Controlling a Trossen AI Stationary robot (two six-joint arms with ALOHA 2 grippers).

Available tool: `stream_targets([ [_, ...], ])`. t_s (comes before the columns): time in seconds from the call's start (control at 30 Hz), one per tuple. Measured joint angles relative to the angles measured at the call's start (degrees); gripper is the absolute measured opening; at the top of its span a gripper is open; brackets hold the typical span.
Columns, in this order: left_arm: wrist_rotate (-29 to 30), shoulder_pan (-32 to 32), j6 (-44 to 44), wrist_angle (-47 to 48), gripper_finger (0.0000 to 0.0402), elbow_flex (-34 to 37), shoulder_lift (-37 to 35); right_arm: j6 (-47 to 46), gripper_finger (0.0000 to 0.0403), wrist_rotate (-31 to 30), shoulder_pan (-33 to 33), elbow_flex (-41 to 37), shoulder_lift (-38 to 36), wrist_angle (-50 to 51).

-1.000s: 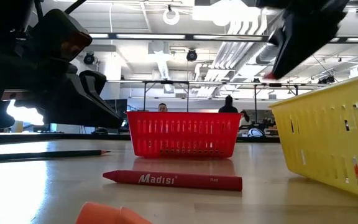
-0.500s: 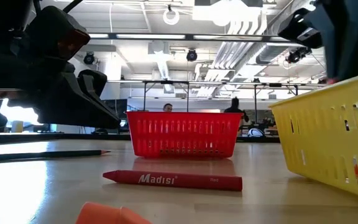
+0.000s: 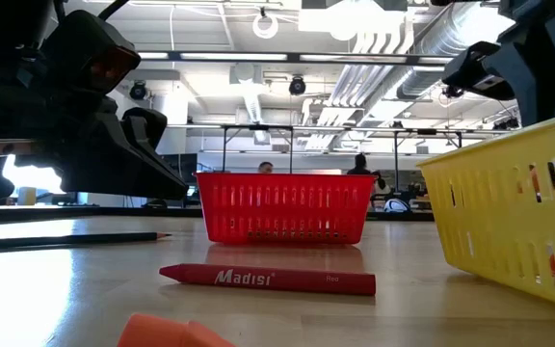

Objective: Sort crayons/erasers/pens/pencils in bins
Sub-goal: Put the orange eraser into the yellow bin, then put the red crayon into the red bin

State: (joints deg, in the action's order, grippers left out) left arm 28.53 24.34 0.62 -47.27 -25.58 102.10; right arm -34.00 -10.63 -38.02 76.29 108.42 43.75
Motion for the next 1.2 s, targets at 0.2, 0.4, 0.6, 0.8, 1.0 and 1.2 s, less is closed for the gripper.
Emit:
stream_targets([
  [0.2, -10.4, 1.2, -2.4, -1.3, 0.0003, -0.3, 0.0, -0.1, 0.0062, 0.0, -0.3, 0.0, 0.0, -0.7],
  [0.4, -12.5, 4.9, -0.5, 3.8, 0.0003, -7.2, 0.3, -0.3, 0.0133, -0.1, -0.4, 1.7, 0.0, 0.3],
  [0.6, -10.0, 5.8, 2.2, 19.7, 0.0027, -17.1, 0.3, -0.1, 0.0172, -0.1, -0.4, 3.6, 0.0, 0.6],
  [0.8, -10.9, 5.7, 3.2, 24.1, 0.0082, -20.8, 0.3, 0.7, 0.0178, 0.0, -0.4, 4.0, 0.0, 1.0],
  [1.0, -11.8, 5.3, 5.8, 25.6, 0.0120, -20.9, 1.3, 1.0, 0.0178, 0.1, -0.4, 4.0, 0.0, 1.0],
  [1.2, -11.1, 4.9, 5.7, 25.6, 0.0127, -23.3, 6.3, 1.4, 0.0178, 0.1, -0.4, 4.0, 0.0, 1.0],
])
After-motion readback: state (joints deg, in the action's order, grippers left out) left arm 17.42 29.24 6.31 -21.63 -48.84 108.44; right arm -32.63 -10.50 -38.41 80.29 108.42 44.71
